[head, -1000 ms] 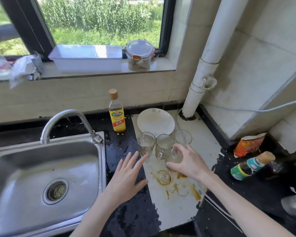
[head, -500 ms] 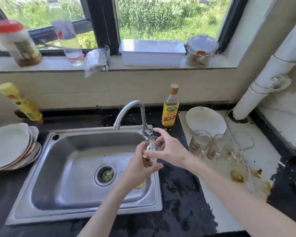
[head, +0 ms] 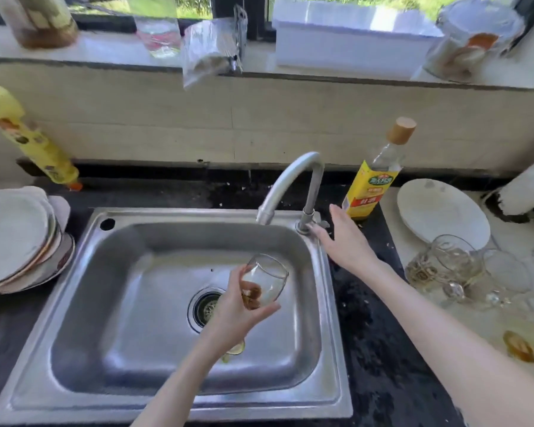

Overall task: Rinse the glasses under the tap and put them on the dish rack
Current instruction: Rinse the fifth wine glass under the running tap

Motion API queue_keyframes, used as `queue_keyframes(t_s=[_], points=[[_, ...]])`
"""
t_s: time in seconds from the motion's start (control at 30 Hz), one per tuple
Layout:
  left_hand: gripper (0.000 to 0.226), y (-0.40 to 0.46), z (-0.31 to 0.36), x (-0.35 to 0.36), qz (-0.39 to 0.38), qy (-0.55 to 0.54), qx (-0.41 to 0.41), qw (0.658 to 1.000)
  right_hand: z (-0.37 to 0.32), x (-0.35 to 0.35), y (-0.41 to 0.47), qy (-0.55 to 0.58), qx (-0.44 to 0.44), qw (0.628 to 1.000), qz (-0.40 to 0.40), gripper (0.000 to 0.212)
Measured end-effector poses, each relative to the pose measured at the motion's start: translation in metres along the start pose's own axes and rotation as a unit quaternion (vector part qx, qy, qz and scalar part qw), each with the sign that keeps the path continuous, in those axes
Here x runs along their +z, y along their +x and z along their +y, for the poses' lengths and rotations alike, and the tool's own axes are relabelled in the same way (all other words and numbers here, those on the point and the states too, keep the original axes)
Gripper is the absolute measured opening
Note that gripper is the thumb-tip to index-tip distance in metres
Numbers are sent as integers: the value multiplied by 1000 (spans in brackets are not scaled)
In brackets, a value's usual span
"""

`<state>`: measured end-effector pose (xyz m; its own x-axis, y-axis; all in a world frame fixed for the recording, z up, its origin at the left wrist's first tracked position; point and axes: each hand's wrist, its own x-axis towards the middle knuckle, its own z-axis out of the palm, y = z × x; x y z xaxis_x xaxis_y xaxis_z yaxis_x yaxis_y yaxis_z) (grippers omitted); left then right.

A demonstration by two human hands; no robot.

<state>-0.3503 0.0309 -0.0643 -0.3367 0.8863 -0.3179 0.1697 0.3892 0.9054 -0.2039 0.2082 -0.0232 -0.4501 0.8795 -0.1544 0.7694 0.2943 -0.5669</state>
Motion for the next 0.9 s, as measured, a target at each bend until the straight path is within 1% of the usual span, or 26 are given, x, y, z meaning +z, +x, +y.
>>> queue_keyframes(t_s=[0.07, 0.1, 0.2, 0.27, 0.47, 0.57, 0.63, 0.77, 0.83, 0.9], points=[[68, 8, -10, 4, 4, -8, -6, 1000, 8, 15, 6, 14, -2, 1000, -14, 51], [67, 10, -12, 7, 4, -12, -10, 1000, 13, 23, 5, 30, -4, 1000, -4, 49], [63, 16, -17, 15, 21, -31, -12, 999, 22, 42, 2, 73, -18, 995, 63, 47], [63, 18, -17, 18, 29, -47, -22, 998, 29, 49, 0, 76, -39, 994, 66, 47], [64, 15, -27, 14, 61, -85, -52, 993, 41, 65, -6, -40, -118, 991, 41, 51], [60, 16, -30, 10, 64, -101, -65, 991, 45, 78, -10, -148, -170, 973, 58, 49], [59, 18, -32, 10, 61, -112, -73, 989, 50, 86, -8, -177, -176, 967, 56, 51], [64, 20, -33, 11, 62, -125, -89, 986, 56, 97, -6, -258, -182, 947, 57, 60], [66, 19, -30, 11, 68, -121, -94, 986, 57, 98, -5, -271, -180, 944, 52, 61], [63, 19, -28, 10, 73, -130, -96, 984, 58, 98, -6, -260, -182, 947, 50, 61]])
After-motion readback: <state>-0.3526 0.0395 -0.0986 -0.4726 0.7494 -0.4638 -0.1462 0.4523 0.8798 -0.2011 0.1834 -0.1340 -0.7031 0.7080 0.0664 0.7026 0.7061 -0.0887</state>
